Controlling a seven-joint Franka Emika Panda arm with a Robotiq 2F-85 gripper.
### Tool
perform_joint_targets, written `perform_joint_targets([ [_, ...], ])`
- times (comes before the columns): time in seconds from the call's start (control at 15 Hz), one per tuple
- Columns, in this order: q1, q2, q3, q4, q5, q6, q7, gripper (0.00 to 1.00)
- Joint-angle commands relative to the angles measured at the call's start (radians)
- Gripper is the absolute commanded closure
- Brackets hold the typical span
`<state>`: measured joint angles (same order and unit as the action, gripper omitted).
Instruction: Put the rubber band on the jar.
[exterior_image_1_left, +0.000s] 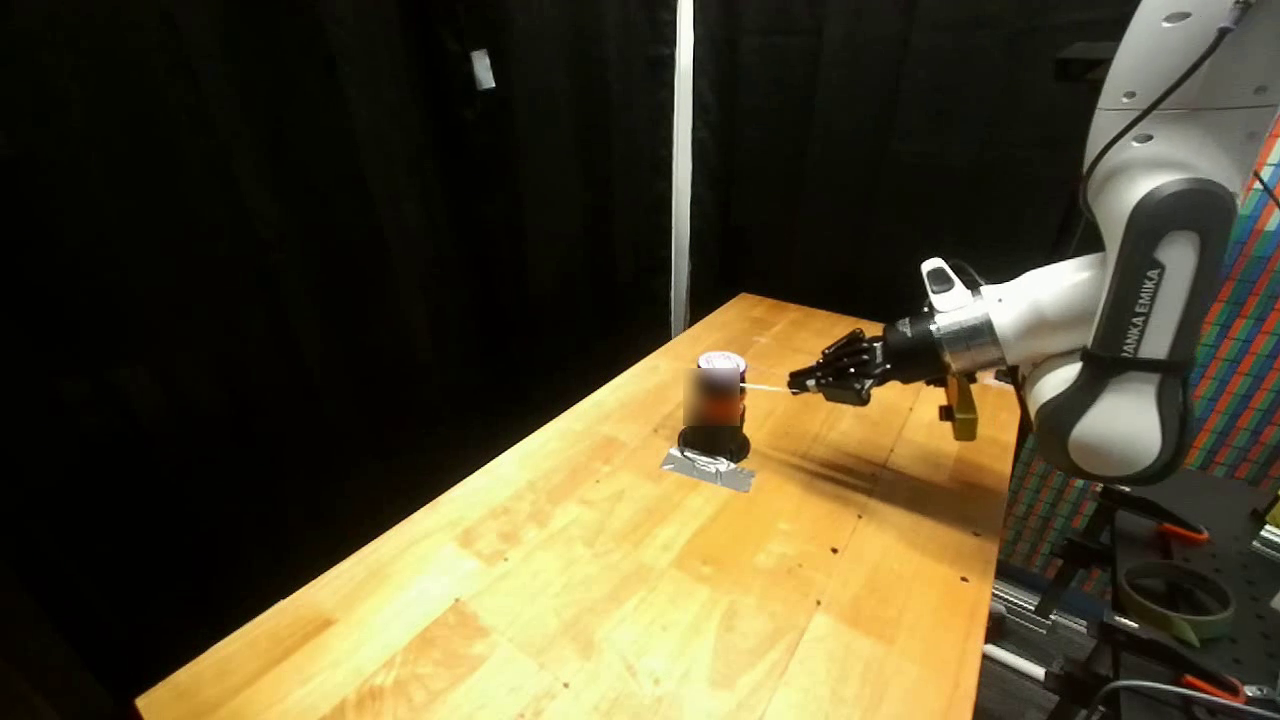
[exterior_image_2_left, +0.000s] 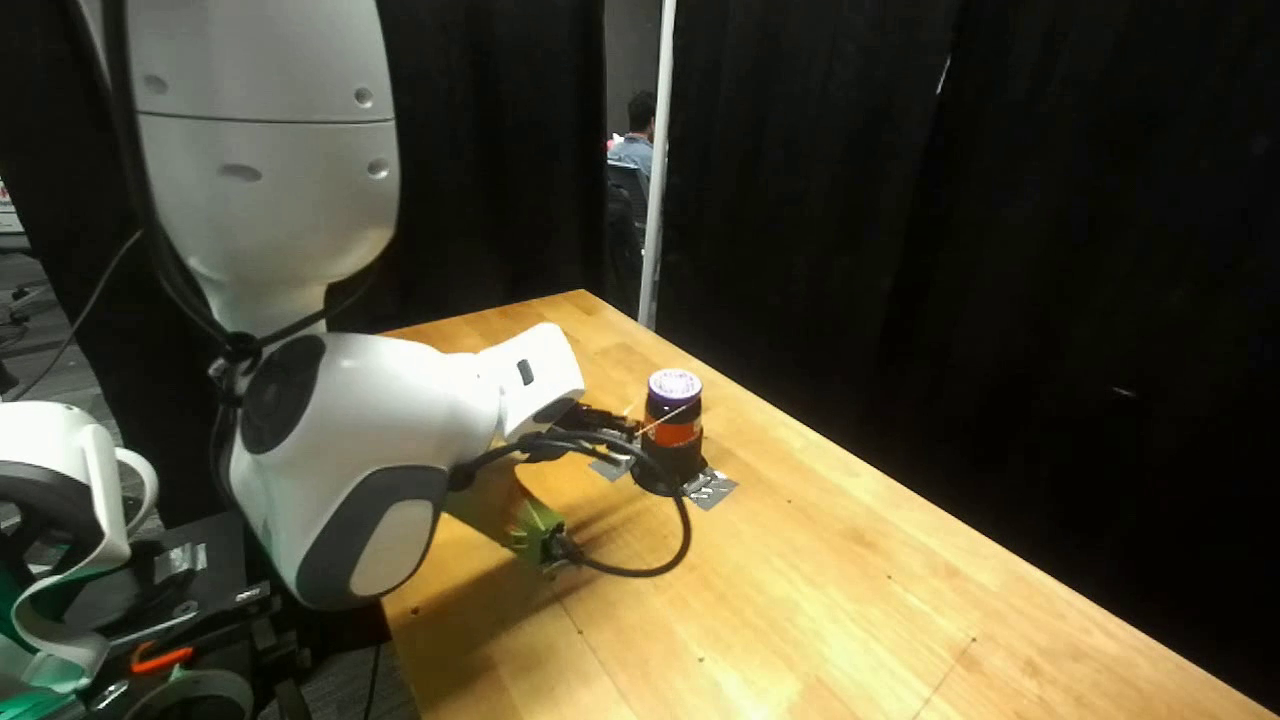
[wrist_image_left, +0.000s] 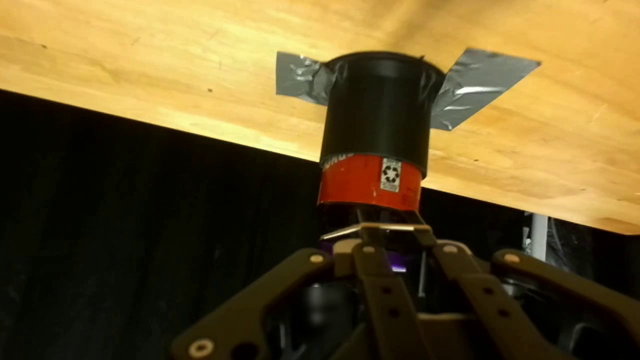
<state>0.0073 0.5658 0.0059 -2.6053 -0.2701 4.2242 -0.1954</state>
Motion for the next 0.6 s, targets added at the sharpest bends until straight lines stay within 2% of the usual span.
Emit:
perform_joint_targets([
  [0.0, -0.082, 0.083, 0.048, 0.101, -0.058, 0.096, -0.065, 0.79],
  [0.13, -0.201, 0.042, 0.157, 0.166, -0.081, -0.006, -0.103, 0.80],
  [0.2, -0.185, 0.079, 0.138, 0.155, -0.081, 0.054, -0.117, 0.80],
  [0.27, -0.199, 0.091, 0.147, 0.152, -0.088, 0.075, -0.132, 0.80],
  [0.33, -0.258, 0.055, 0.205, 0.162, -0.093, -0.006, -0.132, 0.80],
  [0.4, -0.191, 0.051, 0.142, 0.098, -0.069, 0.013, -0.099, 0.82],
  [0.47, -0.122, -0.016, 0.084, 0.050, -0.043, -0.049, -0.040, 0.82],
  [0.53, -0.095, -0.101, 0.074, 0.006, 0.023, -0.170, -0.031, 0.83],
])
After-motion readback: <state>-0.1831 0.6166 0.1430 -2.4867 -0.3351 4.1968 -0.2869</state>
